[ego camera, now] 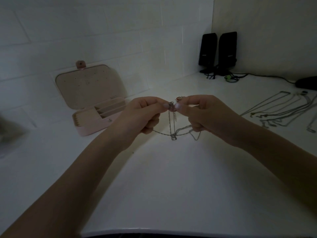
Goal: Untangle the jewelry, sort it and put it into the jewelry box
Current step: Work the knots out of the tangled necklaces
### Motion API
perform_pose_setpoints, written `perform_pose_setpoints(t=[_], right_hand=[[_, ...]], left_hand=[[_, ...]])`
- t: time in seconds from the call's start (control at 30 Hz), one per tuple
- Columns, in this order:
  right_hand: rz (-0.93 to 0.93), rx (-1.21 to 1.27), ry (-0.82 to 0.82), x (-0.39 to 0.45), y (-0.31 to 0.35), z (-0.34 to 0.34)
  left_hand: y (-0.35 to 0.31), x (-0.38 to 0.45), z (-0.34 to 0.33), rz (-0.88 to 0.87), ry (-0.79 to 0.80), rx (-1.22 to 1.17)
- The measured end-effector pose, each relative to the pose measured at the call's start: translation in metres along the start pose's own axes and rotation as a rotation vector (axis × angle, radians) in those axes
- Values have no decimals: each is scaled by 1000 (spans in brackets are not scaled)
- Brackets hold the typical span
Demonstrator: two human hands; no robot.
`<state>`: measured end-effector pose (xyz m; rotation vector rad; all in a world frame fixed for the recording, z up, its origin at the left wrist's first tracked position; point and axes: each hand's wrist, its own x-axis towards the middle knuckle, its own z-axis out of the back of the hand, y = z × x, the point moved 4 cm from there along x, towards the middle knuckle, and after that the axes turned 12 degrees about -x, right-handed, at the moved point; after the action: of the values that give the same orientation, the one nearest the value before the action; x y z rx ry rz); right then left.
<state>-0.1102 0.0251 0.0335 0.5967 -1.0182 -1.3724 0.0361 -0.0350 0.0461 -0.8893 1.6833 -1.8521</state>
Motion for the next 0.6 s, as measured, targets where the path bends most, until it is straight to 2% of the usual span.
perform_pose_setpoints(t=[0.13,0.3,0.4,0.53,0.6], right_hand=[[56,-133,12,-2,3,-6],[116,-205,30,-4,10,-9],[232,-234,31,-5,17,-8],[218,-315,124,0,5,-19],[223,-340,86,4,0,-20]], left_hand=[[3,0,-1,0,28,63],[0,2,2,-113,-3,38],[-8,2,0,-202,21,-51],[-10,4,1,-203,26,-245],[-11,7,10,-206,-40,-292]])
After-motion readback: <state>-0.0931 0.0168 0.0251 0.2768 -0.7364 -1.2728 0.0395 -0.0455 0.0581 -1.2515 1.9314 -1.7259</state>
